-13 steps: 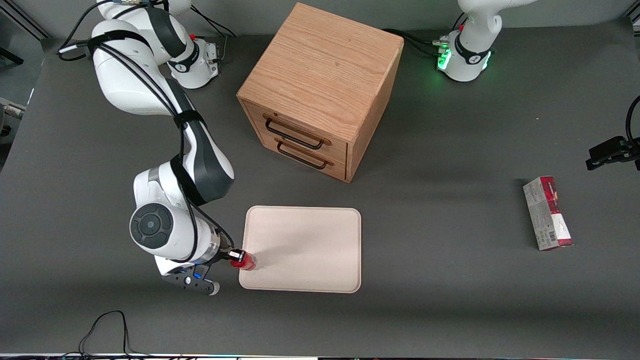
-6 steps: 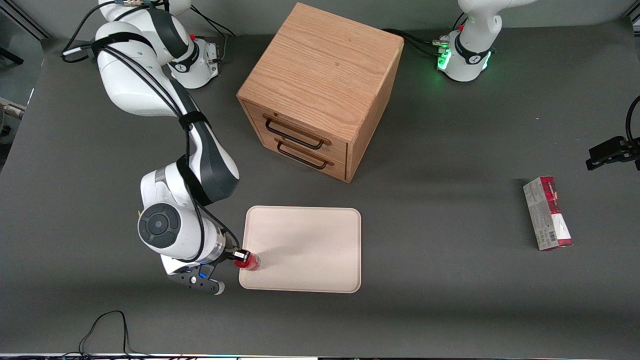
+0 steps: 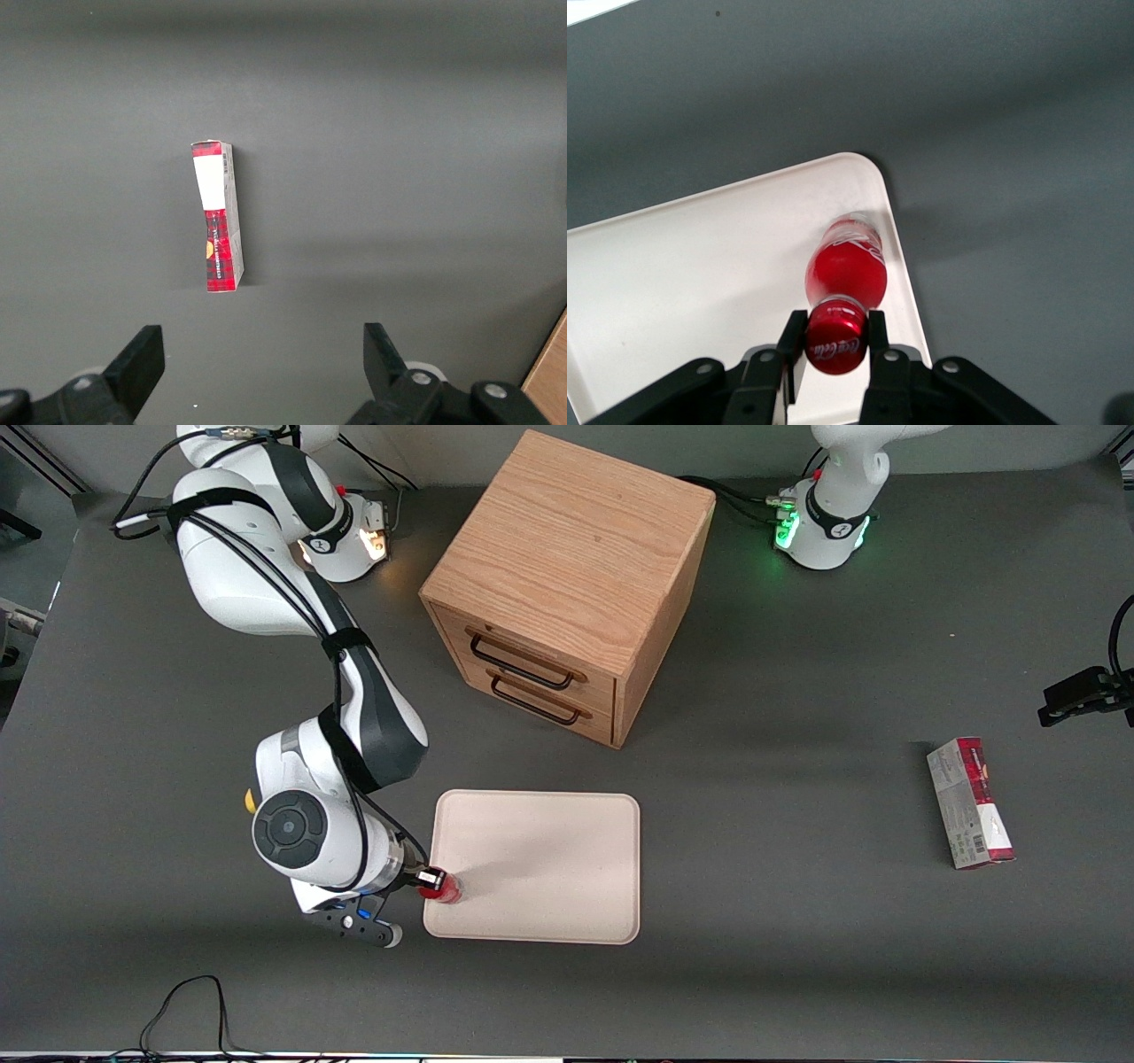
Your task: Place coke bottle on tray
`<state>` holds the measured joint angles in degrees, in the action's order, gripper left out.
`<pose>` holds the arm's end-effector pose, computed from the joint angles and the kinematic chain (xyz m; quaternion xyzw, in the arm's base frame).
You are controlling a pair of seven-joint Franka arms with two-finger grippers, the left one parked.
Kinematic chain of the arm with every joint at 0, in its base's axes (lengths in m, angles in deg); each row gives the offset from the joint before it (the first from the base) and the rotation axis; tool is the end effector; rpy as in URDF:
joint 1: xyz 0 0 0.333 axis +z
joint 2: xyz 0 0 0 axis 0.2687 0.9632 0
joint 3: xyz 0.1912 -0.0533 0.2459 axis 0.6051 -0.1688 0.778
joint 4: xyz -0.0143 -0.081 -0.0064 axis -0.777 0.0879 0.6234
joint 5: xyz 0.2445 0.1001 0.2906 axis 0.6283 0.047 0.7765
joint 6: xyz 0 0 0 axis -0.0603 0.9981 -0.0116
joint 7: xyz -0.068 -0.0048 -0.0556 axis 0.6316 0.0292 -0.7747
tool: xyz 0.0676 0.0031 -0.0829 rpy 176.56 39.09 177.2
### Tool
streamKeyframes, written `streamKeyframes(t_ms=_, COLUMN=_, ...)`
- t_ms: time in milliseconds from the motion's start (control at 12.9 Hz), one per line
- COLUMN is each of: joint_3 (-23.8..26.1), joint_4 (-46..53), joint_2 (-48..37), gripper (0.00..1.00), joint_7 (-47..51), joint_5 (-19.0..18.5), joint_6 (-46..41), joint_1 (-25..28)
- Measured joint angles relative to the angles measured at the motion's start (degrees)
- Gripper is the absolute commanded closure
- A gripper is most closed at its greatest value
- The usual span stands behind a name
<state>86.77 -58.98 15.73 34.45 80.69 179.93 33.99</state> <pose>0.7378 0.2741 0.3496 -0.9867 0.1623 0.0011 0.0117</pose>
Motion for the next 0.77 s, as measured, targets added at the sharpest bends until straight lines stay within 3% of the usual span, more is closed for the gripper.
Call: streamKeyframes(t_ms=775, joint_3=0.0, joint_4=0.2, joint_2=0.0, gripper=0.0, joint_7=0.01, joint_5=0.0, joint_6=0.59, joint_1=0.01)
